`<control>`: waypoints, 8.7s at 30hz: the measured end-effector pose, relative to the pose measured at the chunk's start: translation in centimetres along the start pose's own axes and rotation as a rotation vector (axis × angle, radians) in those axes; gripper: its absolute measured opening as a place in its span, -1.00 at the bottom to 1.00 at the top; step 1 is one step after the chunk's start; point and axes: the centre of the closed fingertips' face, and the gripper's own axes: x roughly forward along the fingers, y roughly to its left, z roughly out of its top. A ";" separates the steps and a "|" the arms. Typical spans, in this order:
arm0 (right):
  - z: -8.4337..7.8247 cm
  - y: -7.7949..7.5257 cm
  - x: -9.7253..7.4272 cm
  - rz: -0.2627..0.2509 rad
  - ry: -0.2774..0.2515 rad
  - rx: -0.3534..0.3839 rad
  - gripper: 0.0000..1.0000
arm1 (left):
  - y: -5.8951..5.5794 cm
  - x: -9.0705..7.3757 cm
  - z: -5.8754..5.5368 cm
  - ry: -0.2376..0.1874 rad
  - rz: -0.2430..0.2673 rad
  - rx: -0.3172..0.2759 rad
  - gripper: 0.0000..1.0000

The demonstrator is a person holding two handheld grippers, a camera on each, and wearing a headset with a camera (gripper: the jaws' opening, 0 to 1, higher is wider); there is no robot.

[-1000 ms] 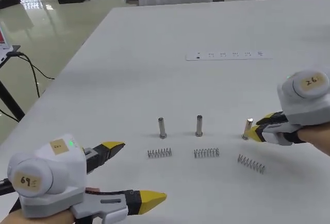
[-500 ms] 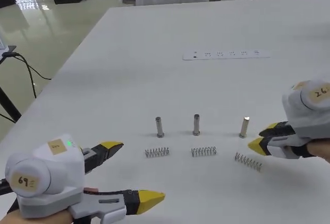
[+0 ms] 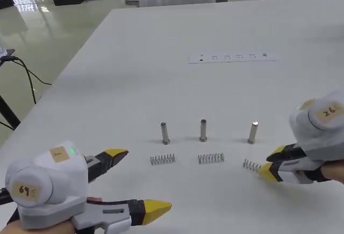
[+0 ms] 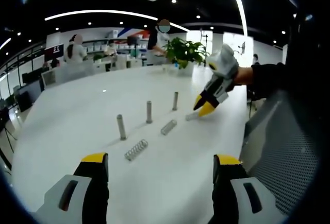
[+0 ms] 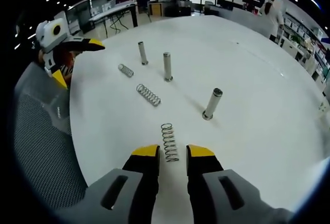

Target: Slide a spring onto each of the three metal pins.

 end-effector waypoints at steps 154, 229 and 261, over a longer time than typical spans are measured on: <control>6.5 9.8 -4.8 0.399 0.088 -0.476 -0.85 | -8.7 5.0 6.2 -0.065 -0.440 0.176 -0.65; 8.7 12.6 -4.6 0.431 0.102 -0.539 -0.75 | -9.3 5.1 5.1 -0.037 -0.468 0.235 -0.95; 9.1 11.7 -4.5 0.436 0.160 -0.572 -0.84 | -8.8 5.5 5.4 -0.044 -0.442 0.177 -0.85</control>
